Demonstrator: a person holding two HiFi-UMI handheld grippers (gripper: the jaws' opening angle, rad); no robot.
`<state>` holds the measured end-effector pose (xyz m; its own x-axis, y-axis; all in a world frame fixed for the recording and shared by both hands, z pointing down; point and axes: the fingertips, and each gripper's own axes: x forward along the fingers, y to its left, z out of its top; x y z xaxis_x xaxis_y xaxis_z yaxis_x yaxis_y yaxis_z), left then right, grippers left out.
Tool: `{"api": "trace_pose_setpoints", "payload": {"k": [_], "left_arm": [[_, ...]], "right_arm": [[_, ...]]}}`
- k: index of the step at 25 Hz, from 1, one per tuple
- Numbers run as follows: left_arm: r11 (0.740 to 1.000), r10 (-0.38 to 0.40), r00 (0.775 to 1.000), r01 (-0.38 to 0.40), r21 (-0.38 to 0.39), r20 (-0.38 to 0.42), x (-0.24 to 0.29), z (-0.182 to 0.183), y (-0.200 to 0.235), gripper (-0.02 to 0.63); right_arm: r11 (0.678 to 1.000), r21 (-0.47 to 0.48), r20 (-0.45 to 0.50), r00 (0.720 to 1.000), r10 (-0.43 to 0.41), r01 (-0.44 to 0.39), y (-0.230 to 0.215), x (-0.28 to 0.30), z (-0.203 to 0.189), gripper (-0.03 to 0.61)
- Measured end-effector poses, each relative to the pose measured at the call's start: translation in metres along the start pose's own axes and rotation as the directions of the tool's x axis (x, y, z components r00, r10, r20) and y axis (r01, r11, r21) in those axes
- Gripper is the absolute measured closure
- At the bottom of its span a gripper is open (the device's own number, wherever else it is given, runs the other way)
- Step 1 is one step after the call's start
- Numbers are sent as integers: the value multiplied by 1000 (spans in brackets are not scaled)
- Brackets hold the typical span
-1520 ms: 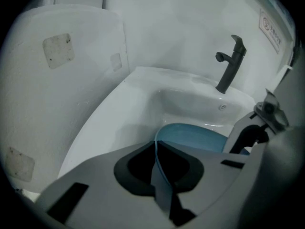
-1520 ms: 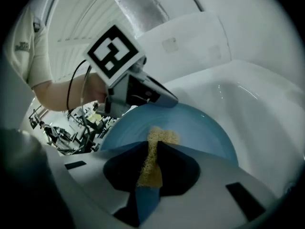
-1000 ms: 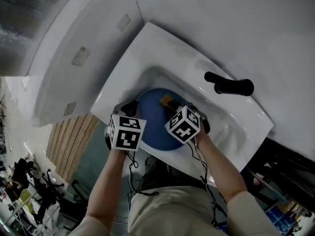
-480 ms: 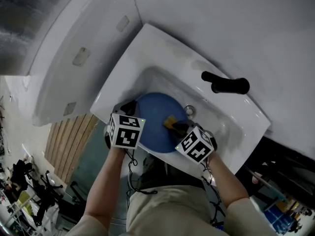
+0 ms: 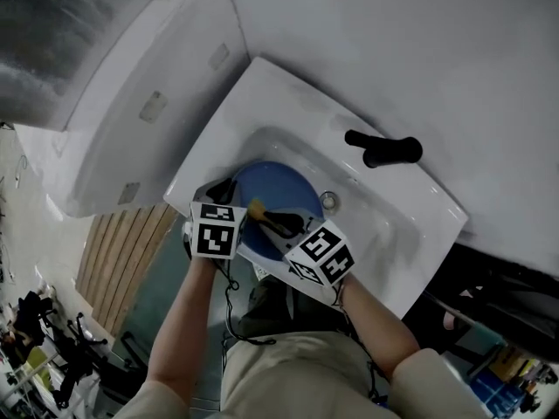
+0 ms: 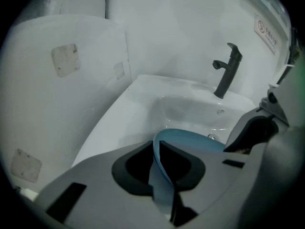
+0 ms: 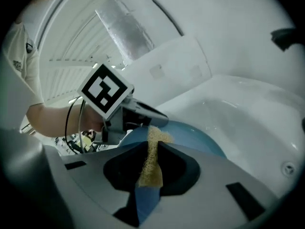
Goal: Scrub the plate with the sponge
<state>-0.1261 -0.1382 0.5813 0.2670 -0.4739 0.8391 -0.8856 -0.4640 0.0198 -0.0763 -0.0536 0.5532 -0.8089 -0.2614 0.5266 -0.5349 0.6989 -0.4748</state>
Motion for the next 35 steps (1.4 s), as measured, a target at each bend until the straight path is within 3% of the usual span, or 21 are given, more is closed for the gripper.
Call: {"api": "trace_pose_setpoints", "payload": {"k": [4, 11, 15, 18, 23, 29, 35], "left_arm": [[1000, -15, 999, 16, -7, 44, -20, 17, -1, 546], [1000, -8, 991, 8, 2, 134, -74, 44, -2, 563], [999, -28, 969, 22, 29, 246, -122, 74, -7, 566], [996, -87, 937, 72, 58, 339, -167, 97, -20, 566], [991, -83, 890, 28, 129, 447, -240, 126, -30, 569], [997, -75, 779, 57, 49, 623, -314, 154, -33, 607], [996, -70, 702, 17, 82, 709, -376, 162, -37, 607]], "right_arm": [[995, 22, 114, 988, -102, 101, -8, -30, 32, 506], [981, 34, 220, 956, -196, 194, 2, -94, 72, 506], [972, 36, 291, 928, -234, 234, 17, -131, 99, 506], [967, 18, 338, 909, -245, 255, 37, -156, 119, 506], [962, -49, 418, 880, -226, 270, 80, -192, 155, 506], [950, -132, 528, 831, -175, 283, 130, -236, 196, 506], [923, -194, 607, 780, -154, 333, 177, -278, 224, 506]]}}
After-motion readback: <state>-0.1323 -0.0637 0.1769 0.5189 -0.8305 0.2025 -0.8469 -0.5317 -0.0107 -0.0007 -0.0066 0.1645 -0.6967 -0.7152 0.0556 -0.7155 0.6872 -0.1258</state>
